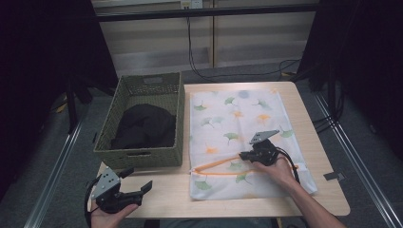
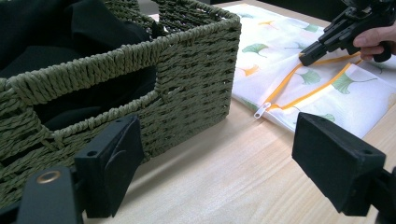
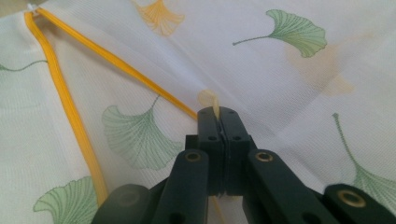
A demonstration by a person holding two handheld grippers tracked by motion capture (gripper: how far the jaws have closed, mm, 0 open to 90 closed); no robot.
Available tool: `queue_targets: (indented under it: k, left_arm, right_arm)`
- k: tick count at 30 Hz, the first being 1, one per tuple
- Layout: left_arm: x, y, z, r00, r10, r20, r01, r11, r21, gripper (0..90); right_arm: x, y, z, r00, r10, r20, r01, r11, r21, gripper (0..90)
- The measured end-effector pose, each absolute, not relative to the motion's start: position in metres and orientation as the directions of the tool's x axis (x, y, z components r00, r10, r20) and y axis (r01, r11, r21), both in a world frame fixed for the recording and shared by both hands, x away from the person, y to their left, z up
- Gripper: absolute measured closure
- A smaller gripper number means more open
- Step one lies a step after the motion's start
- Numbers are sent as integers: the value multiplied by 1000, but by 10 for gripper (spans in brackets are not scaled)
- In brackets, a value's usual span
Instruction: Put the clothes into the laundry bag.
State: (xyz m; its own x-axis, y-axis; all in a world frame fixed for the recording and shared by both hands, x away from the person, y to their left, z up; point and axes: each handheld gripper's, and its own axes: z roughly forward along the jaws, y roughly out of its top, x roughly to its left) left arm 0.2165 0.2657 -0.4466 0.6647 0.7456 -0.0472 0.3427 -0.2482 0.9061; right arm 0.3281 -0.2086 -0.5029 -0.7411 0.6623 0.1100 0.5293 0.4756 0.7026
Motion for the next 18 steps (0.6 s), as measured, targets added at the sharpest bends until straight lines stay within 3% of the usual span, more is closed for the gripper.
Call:
queue_targets:
  k: [18]
  left_arm:
    - [216,266,-446,656,754,-40,341,-249,906,156]
  right_arm:
    - [328,-212,-486,-724,663,189,538,372,756,899]
